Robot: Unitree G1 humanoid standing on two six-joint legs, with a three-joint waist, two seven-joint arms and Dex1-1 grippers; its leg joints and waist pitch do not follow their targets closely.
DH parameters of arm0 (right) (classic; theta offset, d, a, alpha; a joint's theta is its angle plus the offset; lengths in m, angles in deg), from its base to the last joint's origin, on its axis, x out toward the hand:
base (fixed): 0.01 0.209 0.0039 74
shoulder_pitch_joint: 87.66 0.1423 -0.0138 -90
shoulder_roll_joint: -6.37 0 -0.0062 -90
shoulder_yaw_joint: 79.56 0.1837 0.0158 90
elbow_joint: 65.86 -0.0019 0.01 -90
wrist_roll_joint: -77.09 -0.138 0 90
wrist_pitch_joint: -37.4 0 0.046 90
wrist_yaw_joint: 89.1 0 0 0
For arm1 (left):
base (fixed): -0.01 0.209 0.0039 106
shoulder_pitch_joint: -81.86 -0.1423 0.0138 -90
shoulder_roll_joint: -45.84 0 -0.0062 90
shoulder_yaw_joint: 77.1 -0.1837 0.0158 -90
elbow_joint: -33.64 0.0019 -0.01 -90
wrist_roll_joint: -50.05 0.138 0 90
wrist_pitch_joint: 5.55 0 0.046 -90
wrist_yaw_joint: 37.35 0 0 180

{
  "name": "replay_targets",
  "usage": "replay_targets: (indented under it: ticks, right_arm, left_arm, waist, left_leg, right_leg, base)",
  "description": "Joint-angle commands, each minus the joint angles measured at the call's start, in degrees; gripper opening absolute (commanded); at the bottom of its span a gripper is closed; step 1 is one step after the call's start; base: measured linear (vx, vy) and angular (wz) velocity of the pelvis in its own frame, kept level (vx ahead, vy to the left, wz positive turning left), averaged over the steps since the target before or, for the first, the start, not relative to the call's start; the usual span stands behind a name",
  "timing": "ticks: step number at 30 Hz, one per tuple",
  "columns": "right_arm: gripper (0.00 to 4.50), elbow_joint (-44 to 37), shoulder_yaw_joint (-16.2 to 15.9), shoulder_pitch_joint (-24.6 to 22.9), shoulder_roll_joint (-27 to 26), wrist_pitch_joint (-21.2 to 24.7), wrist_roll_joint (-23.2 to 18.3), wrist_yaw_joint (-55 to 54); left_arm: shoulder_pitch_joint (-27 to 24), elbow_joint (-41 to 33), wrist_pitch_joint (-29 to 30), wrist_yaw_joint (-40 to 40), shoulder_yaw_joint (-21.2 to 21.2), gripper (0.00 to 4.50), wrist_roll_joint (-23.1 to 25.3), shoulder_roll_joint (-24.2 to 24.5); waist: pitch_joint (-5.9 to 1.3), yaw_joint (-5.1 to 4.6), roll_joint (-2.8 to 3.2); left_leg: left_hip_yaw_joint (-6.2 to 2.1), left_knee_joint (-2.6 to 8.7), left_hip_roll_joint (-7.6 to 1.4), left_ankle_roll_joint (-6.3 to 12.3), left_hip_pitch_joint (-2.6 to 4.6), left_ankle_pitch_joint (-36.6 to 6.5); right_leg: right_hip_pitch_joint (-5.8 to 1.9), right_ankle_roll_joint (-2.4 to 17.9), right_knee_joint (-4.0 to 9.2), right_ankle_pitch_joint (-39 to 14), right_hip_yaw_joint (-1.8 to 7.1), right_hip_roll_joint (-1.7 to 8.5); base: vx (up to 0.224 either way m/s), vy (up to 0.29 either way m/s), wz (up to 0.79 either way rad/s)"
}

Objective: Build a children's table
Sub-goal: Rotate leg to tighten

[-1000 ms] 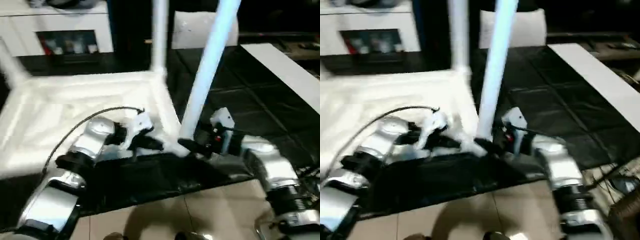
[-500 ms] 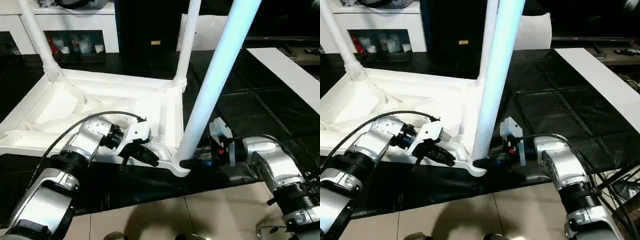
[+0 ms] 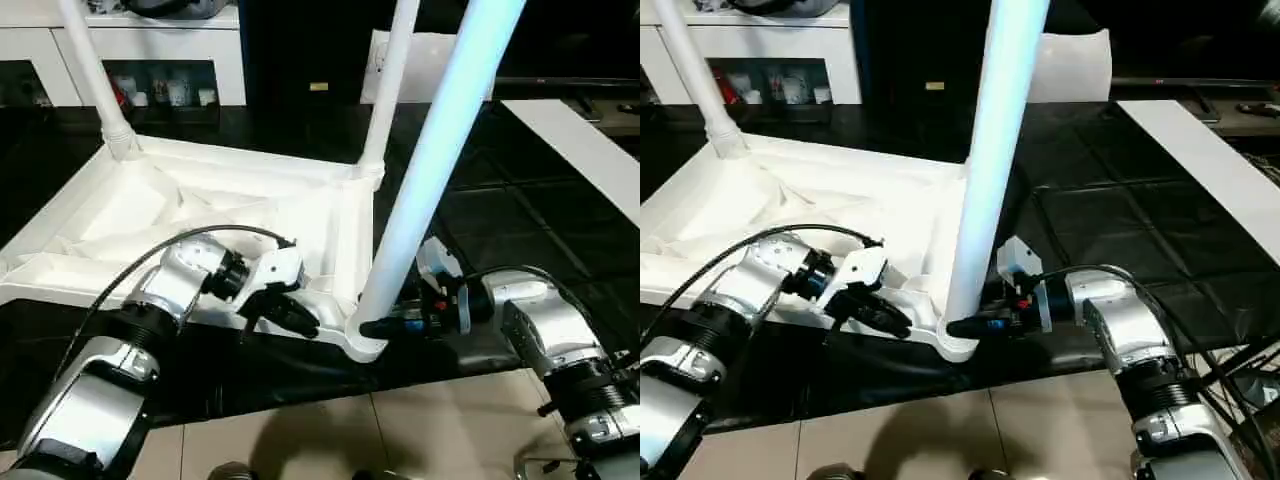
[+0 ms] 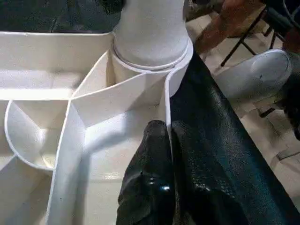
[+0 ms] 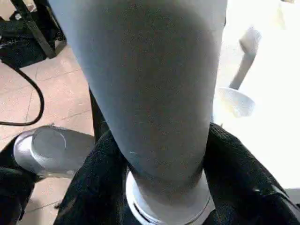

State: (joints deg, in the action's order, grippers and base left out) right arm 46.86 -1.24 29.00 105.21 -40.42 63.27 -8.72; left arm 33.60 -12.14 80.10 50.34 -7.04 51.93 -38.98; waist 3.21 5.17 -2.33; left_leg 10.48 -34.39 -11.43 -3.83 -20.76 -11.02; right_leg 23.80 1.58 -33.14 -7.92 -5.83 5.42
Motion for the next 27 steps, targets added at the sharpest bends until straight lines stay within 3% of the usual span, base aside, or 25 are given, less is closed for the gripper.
replay_targets:
  ticks: [1,2,3,4,5,6,7,9,10,11,12,13,14,15,16,17,18,19,20,21,22,23,24,27]
  right_arm:
    - [1.97,-1.3,-0.9,-0.8,-1.2,2.2,-0.6,-1.4]
    - [1.97,-1.8,-0.6,-1.3,-2.0,2.9,-0.1,-3.9]
    - [1.97,-2.0,-0.4,-2.1,-3.9,3.1,1.7,-9.5]
    - [1.97,-2.0,-0.4,-2.1,-3.9,3.1,1.7,-9.6]
    - [1.97,-0.9,0.3,-2.1,-6.9,4.1,3.9,-17.5]
    - [1.96,-0.7,0.5,-2.0,-7.6,4.4,4.3,-19.2]
    - [1.96,-0.4,0.7,-1.9,-8.2,4.7,4.6,-20.5]
    - [1.94,1.0,2.4,-0.9,-12.7,7.5,4.7,-28.6]
    - [1.94,1.4,2.6,-0.6,-13.7,7.8,5.0,-30.4]
    - [1.93,3.0,3.4,0.6,-16.4,8.6,5.7,-35.8]
    - [1.92,4.0,3.9,1.4,-18.0,9.3,5.9,-38.9]
    - [1.92,5.5,5.0,2.6,-20.2,10.3,6.3,-43.5]
    - [1.91,6.7,6.0,3.5,-21.9,10.9,6.3,-46.8]
    - [1.91,8.3,7.1,4.6,-23.9,11.2,6.0,-50.4]
    - [1.91,9.8,8.3,5.7,-25.8,11.2,6.4,-54.3]
    - [1.91,10.6,8.8,6.3,-26.8,11.0,6.6,-56.2]
    - [1.91,11.6,9.6,7.1,-28.2,10.9,6.7,-58.5]
    - [1.91,12.1,9.9,7.6,-29.1,10.6,7.0,-59.9]
    - [1.91,12.5,10.1,8.0,-29.7,10.2,7.2,-60.9]
    - [1.91,13.1,10.8,8.6,-30.8,10.0,7.0,-62.4]
    - [1.91,13.1,11.0,8.7,-31.0,10.0,6.9,-62.5]
    - [1.91,13.7,11.4,9.2,-31.8,9.4,7.1,-63.4]
    - [1.91,14.2,11.4,9.5,-32.5,8.2,7.7,-64.0]
    - [2.26,13.9,11.8,9.0,-32.5,7.2,7.7,-63.6]
  left_arm:
    - [0.8,1.4,1.1,-4.5,0.1,0.0,1.1,-1.3]
    - [1.0,1.9,1.9,-7.1,1.1,0.0,0.9,-2.1]
    - [1.6,2.3,5.0,-12.1,3.3,0.0,-0.1,-3.7]
    - [1.7,2.3,5.0,-12.1,3.3,0.0,-0.1,-3.8]
    - [2.2,2.3,7.6,-17.7,5.1,0.0,-0.6,-5.6]
    - [2.3,2.4,8.1,-18.9,5.4,0.0,-0.6,-6.0]
    - [2.4,2.4,8.5,-19.9,5.7,0.0,-0.7,-6.4]
    - [3.7,3.0,12.5,-27.2,8.4,0.0,-1.9,-9.2]
    - [4.0,3.2,13.0,-29.1,9.1,0.0,-2.2,-10.0]
    - [5.0,3.7,14.4,-33.6,10.8,0.0,-2.9,-11.9]
    - [5.5,3.9,14.9,-35.7,11.5,0.0,-3.2,-12.9]
    - [6.0,3.9,15.7,-38.9,12.7,0.0,-3.7,-14.4]
    - [6.3,3.9,16.3,-41.1,13.5,0.0,-4.0,-15.5]
    - [6.7,3.9,16.5,-43.9,14.3,0.0,-4.2,-16.7]
    - [7.1,3.8,16.9,-46.6,15.2,0.0,-4.4,-17.9]
    - [7.3,3.8,17.0,-48.0,15.5,0.0,-4.5,-18.5]
    - [7.4,3.6,16.8,-50.1,15.8,0.0,-4.2,-19.2]
    - [7.4,3.5,16.6,-51.6,16.0,0.0,-3.9,-19.7]
    - [7.4,3.4,16.3,-52.4,16.0,0.0,-3.7,-20.0]
    - [7.1,3.0,16.3,-53.1,15.8,0.0,-3.0,-20.5]
    - [7.1,2.9,16.3,-53.2,15.7,0.0,-3.0,-20.5]
    - [6.7,2.4,16.4,-53.4,15.4,0.0,-2.2,-20.7]
    - [6.0,1.7,17.0,-53.4,14.9,0.0,-1.4,-20.6]
    - [5.3,1.3,17.2,-52.6,14.5,0.0,-0.9,-19.4]
  waist:
    - [-3.84,-0.38,0.07]
    - [-3.68,-0.49,0.1]
    - [-3.36,-0.7,0.03]
    - [-3.05,-0.89,0.02]
    - [-3.11,-1.07,0.02]
    - [-3.15,-1.57,0.12]
    - [-3.17,-2.24,0.09]
    - [-3.08,-3.28,0.57]
    - [-3.0,-3.85,0.7]
    - [-3.01,-4.83,0.83]
    - [-2.78,-5.66,1.73]
    - [-2.62,-6.54,2.27]
    - [-2.4,-6.82,2.56]
    - [-1.95,-5.82,2.82]
    - [-1.7,-5.4,2.43]
    - [-1.77,-4.52,1.21]
    - [-1.72,-5.25,-2.34]
    - [-2.26,-5.09,-1.95]
    - [-2.2,-4.26,-0.86]
    - [-2.86,-3.93,0.13]
    - [-3.75,-4.37,1.0]
    - [-3.97,-4.54,1.27]
    - [-3.66,-4.9,0.74]
    - [-3.61,-4.9,0.28]
  left_leg:
    - [-0.28,4.36,-2.2,2.02,0.68,-11.9]
    - [-0.3,4.42,-2.1,1.82,0.71,-12.9]
    - [-0.29,4.39,-1.89,1.04,1.16,-15.6]
    - [-0.52,4.16,-1.63,0.26,2.03,-18.4]
    - [-0.72,4.03,-1.43,0.11,2.21,-19.2]
    - [-1.06,4.11,-1.37,-0.7,1.91,-19.5]
    - [-1.29,4.07,-1.26,-0.96,1.93,-20.3]
    - [-1.69,4.01,-1.29,-1.03,2.22,-22.8]
    - [-1.87,4.12,-1.45,-1.0,2.26,-24.0]
    - [-2.26,4.29,-1.73,-0.9,1.99,-26.3]
    - [-2.71,4.82,-2.55,-1.38,2.3,-30.1]
    - [-3.39,6.05,-3.74,-1.8,2.12,-35.4]
    - [-3.76,7.56,-4.78,-2.28,1.19,-38.6]
    - [-3.41,11.55,-7.11,-3.05,-0.63,-44.3]
    - [-2.53,12.47,-7.18,-2.81,-0.78,-45.2]
    - [-0.41,10.63,-4.24,-3.22,1.77,-42.9]
    - [0.37,-3.1,2.64,-2.12,8.27,-25.3]
    - [-0.18,-4.31,2.57,1.09,4.25,-13.5]
    - [-1.77,-0.12,0.89,1.43,0.05,-10.0]
    - [-1.94,1.46,0.43,0.94,0.59,-10.2]
    - [-2.89,3.35,-1.34,0.73,0.81,-10.1]
    - [-3.06,3.81,-1.83,0.85,0.48,-9.0]
    - [-2.51,4.46,-1.88,1.49,0.22,-9.1]
    - [-1.82,4.08,-1.08,2.55,0.7,-12.1]
  right_leg:
    - [-3.22,9.8,3.71,-21.0,2.79,3.32]
    - [-3.19,9.3,3.93,-22.8,2.73,3.3]
    - [-2.88,7.6,4.72,-28.4,2.55,3.36]
    - [-2.25,5.7,5.71,-34.9,2.16,3.54]
    - [-2.31,4.6,6.12,-37.5,1.88,3.61]
    - [-2.44,3.2,6.27,-39.3,1.51,3.53]
    - [-2.41,1.8,6.83,-40.7,0.99,3.44]
    - [-2.38,1.3,7.5,-41.3,0.04,3.37]
    - [-2.54,1.2,7.81,-40.9,-0.38,3.21]
    - [-3.21,0.6,8.18,-39.8,-1.46,3.22]
    - [-3.59,0.9,8.33,-37.6,-2.45,3.19]
    - [-4.8,1.2,7.29,-33.1,-3.21,2.87]
    - [-5.87,1.9,5.07,-28.9,-2.78,2.6]
    - [-7.58,3.7,-2.63,-17.4,-1.06,1.75]
    - [-7.17,3.8,-4.41,-13.5,-0.01,1.51]
    - [-4.37,3.9,-1.81,-21.6,1.92,1.51]
    - [3.7,-3.0,11.18,-56.8,-0.79,3.97]
    - [-0.02,-5.4,11.21,-66.1,2.49,7.67]
    - [-4.5,-5.7,8.26,-57.9,1.09,7.74]
    - [-3.96,-5.3,7.97,-52.4,0.12,6.04]
    - [-4.2,-1.0,6.06,-35.1,0.0,4.76]
    - [-4.49,1.7,4.98,-26.9,0.07,4.25]
    - [-4.14,7.7,3.79,-16.8,0.72,3.62]
    - [-3.9,9.1,4.47,-22.1,1.06,3.91]
  base:
    - [0.0,0.0,0.0]
    - [0.0,0.0,0.0]
    - [0.0,0.0,0.0]
    - [0.0,0.0,0.0]
    - [0.0,0.0,0.0]
    - [0.0,0.0,0.0]
    - [-0.051,0.011,-0.04]
    - [-0.055,0.022,-0.03]
    - [0.0,0.0,0.0]
    - [0.0,0.0,0.0]
    - [0.0,0.0,0.0]
    - [0.0,0.0,0.0]
    - [-0.08,0.02,-0.03]
    - [-0.08,0.02,-0.03]
    - [0.0,0.0,0.0]
    - [0.043,-0.087,0.08]
    - [0.043,-0.087,0.08]
    - [0.114,-0.066,-0.25]
    - [0.106,0.0,-0.29]
    - [0.106,0.0,-0.29]
    - [0.051,0.007,-0.05]
    - [0.0,0.0,0.0]
    - [0.0,0.0,0.0]
    - [0.0,0.0,0.0]
